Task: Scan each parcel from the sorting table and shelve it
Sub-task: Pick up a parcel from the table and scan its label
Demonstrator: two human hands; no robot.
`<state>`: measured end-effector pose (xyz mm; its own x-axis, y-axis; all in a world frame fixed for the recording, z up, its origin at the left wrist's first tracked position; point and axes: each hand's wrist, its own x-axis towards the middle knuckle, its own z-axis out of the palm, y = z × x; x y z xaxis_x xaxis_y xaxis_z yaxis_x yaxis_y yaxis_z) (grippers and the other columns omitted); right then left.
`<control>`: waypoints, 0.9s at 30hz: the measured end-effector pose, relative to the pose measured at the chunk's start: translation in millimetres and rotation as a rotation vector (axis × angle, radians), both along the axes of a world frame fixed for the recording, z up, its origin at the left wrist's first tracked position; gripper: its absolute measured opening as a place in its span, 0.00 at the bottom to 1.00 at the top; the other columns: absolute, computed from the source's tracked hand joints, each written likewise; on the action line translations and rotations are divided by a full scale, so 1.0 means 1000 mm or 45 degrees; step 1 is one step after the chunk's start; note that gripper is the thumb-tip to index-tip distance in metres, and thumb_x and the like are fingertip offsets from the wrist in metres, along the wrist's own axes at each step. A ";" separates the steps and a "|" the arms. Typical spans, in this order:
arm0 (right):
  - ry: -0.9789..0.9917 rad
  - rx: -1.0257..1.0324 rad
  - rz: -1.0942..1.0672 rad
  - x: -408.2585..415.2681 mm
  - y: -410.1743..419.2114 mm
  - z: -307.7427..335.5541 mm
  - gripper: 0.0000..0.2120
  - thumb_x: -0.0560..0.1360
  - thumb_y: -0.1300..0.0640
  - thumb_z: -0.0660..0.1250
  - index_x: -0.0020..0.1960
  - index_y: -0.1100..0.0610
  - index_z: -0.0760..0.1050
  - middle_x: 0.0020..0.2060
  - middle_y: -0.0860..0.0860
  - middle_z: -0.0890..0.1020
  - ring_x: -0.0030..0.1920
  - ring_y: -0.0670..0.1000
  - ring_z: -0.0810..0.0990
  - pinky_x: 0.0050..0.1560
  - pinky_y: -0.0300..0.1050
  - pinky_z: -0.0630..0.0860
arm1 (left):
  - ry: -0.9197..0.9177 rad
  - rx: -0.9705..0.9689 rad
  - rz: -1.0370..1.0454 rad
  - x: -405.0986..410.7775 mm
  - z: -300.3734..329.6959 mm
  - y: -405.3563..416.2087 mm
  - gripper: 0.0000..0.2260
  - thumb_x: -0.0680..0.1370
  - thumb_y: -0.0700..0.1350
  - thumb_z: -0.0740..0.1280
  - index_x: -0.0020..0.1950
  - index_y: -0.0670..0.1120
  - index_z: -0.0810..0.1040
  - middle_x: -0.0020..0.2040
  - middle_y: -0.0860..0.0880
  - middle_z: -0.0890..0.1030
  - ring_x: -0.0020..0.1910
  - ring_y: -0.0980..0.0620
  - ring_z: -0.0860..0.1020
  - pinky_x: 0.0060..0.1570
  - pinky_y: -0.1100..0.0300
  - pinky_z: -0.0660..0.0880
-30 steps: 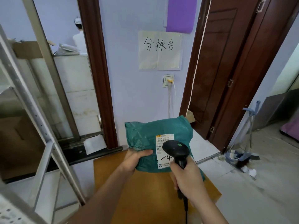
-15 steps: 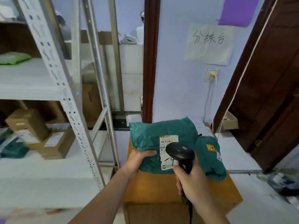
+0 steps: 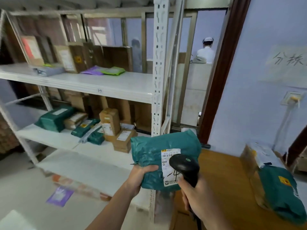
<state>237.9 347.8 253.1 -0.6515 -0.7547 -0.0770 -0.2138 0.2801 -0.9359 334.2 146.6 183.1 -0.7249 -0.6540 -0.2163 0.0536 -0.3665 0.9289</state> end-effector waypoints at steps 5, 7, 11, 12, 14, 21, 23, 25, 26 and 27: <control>0.097 0.014 0.082 0.067 -0.044 0.002 0.06 0.76 0.52 0.71 0.44 0.52 0.76 0.23 0.50 0.78 0.24 0.48 0.76 0.35 0.49 0.76 | -0.020 0.013 0.123 0.091 -0.002 -0.042 0.32 0.63 0.40 0.80 0.66 0.40 0.79 0.58 0.39 0.86 0.57 0.36 0.84 0.60 0.41 0.80; 0.077 -0.017 0.151 0.092 -0.061 0.011 0.05 0.77 0.54 0.70 0.46 0.54 0.75 0.23 0.53 0.77 0.22 0.50 0.75 0.28 0.46 0.74 | -0.022 -0.003 0.169 0.122 0.001 -0.058 0.32 0.63 0.41 0.80 0.67 0.40 0.79 0.59 0.39 0.85 0.57 0.36 0.84 0.62 0.40 0.79; 0.035 -0.074 0.192 0.134 -0.093 0.028 0.04 0.78 0.58 0.69 0.48 0.56 0.74 0.23 0.54 0.76 0.22 0.52 0.73 0.26 0.44 0.73 | -0.005 -0.014 0.263 0.176 0.012 -0.086 0.32 0.63 0.41 0.80 0.66 0.40 0.79 0.58 0.39 0.86 0.56 0.36 0.84 0.59 0.43 0.80; 0.031 -0.073 0.201 0.141 -0.101 0.032 0.04 0.78 0.58 0.69 0.48 0.56 0.74 0.24 0.54 0.76 0.23 0.52 0.74 0.27 0.45 0.75 | 0.007 -0.018 0.281 0.187 0.014 -0.093 0.32 0.63 0.41 0.79 0.67 0.40 0.79 0.58 0.39 0.86 0.56 0.36 0.84 0.58 0.44 0.81; 0.022 -0.057 0.230 0.153 -0.117 0.039 0.04 0.78 0.57 0.68 0.49 0.56 0.74 0.25 0.52 0.76 0.24 0.51 0.75 0.29 0.44 0.77 | 0.030 -0.027 0.323 0.206 0.019 -0.106 0.32 0.64 0.42 0.79 0.68 0.41 0.78 0.59 0.40 0.85 0.57 0.37 0.84 0.57 0.45 0.81; 0.104 -0.093 0.287 0.167 -0.181 0.071 0.06 0.78 0.56 0.67 0.55 0.52 0.73 0.25 0.52 0.78 0.24 0.49 0.76 0.29 0.42 0.77 | 0.136 -0.066 0.426 0.232 0.044 -0.163 0.32 0.67 0.46 0.80 0.69 0.43 0.77 0.61 0.41 0.85 0.59 0.38 0.84 0.63 0.40 0.78; 0.099 -0.126 0.289 0.163 -0.199 0.081 0.07 0.79 0.56 0.67 0.56 0.53 0.73 0.24 0.51 0.77 0.24 0.49 0.75 0.29 0.42 0.77 | 0.188 -0.075 0.445 0.226 0.056 -0.180 0.31 0.67 0.46 0.79 0.69 0.43 0.77 0.61 0.41 0.85 0.59 0.38 0.84 0.62 0.42 0.79; 0.097 -0.163 0.284 0.159 -0.214 0.092 0.05 0.79 0.55 0.67 0.54 0.53 0.73 0.23 0.51 0.76 0.23 0.48 0.74 0.30 0.42 0.76 | 0.246 -0.103 0.459 0.216 0.071 -0.198 0.30 0.68 0.47 0.78 0.69 0.44 0.77 0.61 0.42 0.85 0.59 0.39 0.84 0.61 0.43 0.79; 0.101 -0.185 0.276 0.156 -0.221 0.097 0.05 0.79 0.54 0.67 0.53 0.53 0.73 0.23 0.51 0.76 0.23 0.48 0.74 0.30 0.42 0.76 | 0.276 -0.119 0.460 0.211 0.079 -0.207 0.29 0.68 0.47 0.77 0.69 0.44 0.77 0.61 0.42 0.85 0.59 0.39 0.84 0.60 0.44 0.79; 0.104 -0.208 0.265 0.153 -0.228 0.102 0.05 0.79 0.53 0.68 0.52 0.53 0.74 0.23 0.50 0.76 0.23 0.48 0.73 0.30 0.42 0.76 | 0.299 -0.136 0.459 0.205 0.087 -0.217 0.29 0.69 0.46 0.77 0.69 0.44 0.77 0.61 0.42 0.85 0.59 0.39 0.84 0.60 0.44 0.79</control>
